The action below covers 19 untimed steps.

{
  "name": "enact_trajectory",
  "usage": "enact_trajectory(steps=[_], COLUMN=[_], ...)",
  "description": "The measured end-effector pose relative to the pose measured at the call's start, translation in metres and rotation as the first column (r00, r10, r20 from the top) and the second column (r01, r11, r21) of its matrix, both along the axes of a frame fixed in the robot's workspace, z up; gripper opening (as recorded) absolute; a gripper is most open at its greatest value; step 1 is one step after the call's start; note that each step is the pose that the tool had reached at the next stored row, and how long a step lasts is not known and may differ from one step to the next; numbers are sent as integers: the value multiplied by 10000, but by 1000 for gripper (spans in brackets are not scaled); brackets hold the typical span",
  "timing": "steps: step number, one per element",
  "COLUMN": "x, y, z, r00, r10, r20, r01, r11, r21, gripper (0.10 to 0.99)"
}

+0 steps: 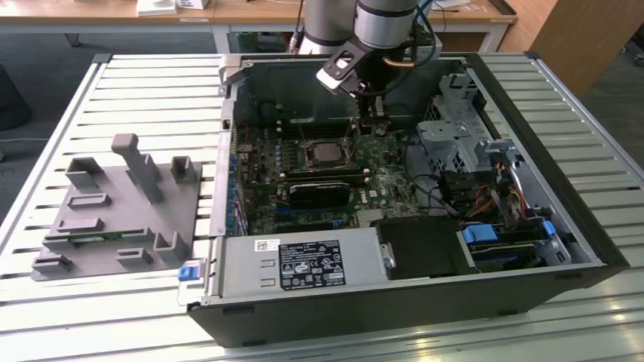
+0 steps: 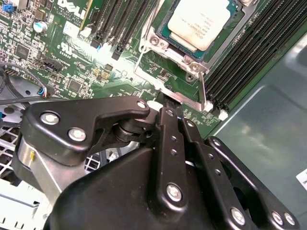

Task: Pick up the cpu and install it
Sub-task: 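Close the cpu cover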

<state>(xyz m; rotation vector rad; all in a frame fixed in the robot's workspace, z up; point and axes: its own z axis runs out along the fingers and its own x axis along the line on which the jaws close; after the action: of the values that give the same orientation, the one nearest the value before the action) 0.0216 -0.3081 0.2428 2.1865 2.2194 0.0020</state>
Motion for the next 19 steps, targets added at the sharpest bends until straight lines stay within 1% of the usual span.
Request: enact_trajectory(steps=[19], x=[-39], y=[0], z=[0], r00=[10000], r10=[0], r20=[0], r01=[0], r11=[10000], r21=[0], gripper=[106])
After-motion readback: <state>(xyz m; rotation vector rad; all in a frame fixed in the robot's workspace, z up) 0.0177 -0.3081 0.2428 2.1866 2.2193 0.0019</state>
